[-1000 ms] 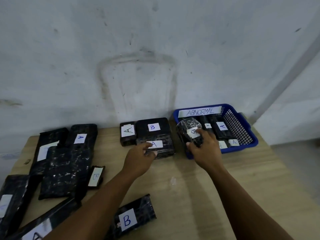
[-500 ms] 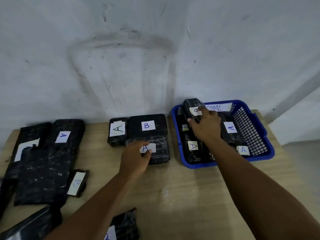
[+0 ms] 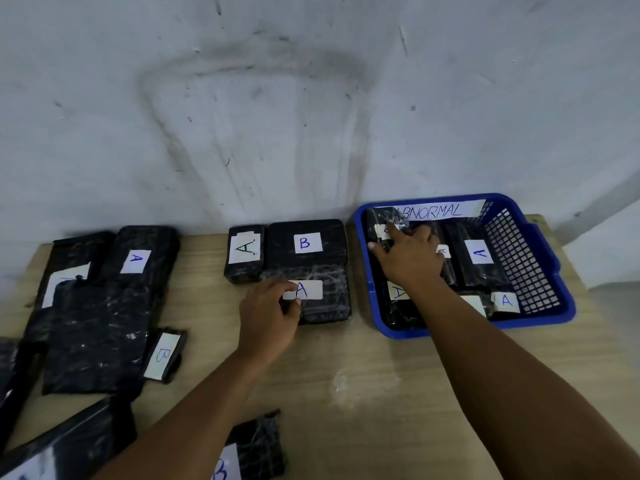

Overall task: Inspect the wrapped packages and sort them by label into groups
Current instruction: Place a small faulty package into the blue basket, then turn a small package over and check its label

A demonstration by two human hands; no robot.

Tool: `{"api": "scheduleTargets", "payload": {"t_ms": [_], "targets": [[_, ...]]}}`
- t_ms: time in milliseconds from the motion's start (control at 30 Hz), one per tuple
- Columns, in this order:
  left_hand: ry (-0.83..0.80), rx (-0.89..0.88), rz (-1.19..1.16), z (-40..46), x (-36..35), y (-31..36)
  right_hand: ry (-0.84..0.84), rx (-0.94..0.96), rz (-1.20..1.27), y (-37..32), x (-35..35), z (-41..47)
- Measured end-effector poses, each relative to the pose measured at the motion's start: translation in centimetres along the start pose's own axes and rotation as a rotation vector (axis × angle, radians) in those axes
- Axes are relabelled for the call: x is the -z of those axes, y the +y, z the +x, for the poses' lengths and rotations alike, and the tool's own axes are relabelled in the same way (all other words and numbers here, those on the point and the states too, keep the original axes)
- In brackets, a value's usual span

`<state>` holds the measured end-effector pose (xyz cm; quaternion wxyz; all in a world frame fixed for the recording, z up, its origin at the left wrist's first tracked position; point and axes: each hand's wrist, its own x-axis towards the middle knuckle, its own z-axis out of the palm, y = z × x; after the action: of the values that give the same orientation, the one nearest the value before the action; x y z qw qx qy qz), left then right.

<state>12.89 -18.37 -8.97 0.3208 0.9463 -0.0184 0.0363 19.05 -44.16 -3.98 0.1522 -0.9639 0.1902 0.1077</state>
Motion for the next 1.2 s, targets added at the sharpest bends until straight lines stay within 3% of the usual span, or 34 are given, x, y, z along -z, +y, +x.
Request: {"api": "scheduleTargets", "payload": {"t_ms": [100, 167, 300, 400, 467, 567, 700, 800, 1000, 1100, 1200], "targets": [[0.018, -0.02, 0.021, -0.6, 0.4, -0.3, 0.002, -0.021, 0.013, -0.3, 0.2, -0.3], [0.036, -0.016, 0.05, -1.2, 1.1, -0.7, 0.113, -0.022, 0.087, -0.7, 0.0, -1.2], [0.117, 0.047, 0.137, -3.4, 3.4, -4.0, 0.458, 0.236, 0.228, -3.6, -2.3, -5.6], [0.244, 0.193, 0.206, -5.5, 5.7, -7.7, 0.557, 0.439, 0.316, -6.0, -5.5, -10.3], [0.285, 0.318, 0.324, -6.9, 7.3, -9.9, 0.486, 0.541, 0.373, -7.6, -8.4, -13.7], [0.239, 0.408, 0.515, -8.7, 9.0, -12.5, 0.245, 0.6, 0.402, -9.3, -13.0, -17.9], [0.101, 0.293, 0.704, -9.6, 9.6, -15.3, -0.108, 0.499, 0.248, -9.8, -17.1, -20.8], [0.081, 0.205, 0.718, -9.5, 9.6, -15.8, -0.187, 0.452, 0.183, -9.5, -18.1, -21.6], [-0.004, 0.131, 0.584, -9.8, 8.8, -15.0, -0.211, 0.411, 0.104, -10.3, -17.6, -21.6], [0.007, 0.173, 0.308, -8.7, 10.3, -13.9, -0.239, 0.392, 0.148, -10.9, -16.8, -21.4], [0.043, 0.065, 0.011, -6.4, 13.6, -12.0, -0.235, 0.36, 0.312, -12.5, -14.6, -20.7]]}}
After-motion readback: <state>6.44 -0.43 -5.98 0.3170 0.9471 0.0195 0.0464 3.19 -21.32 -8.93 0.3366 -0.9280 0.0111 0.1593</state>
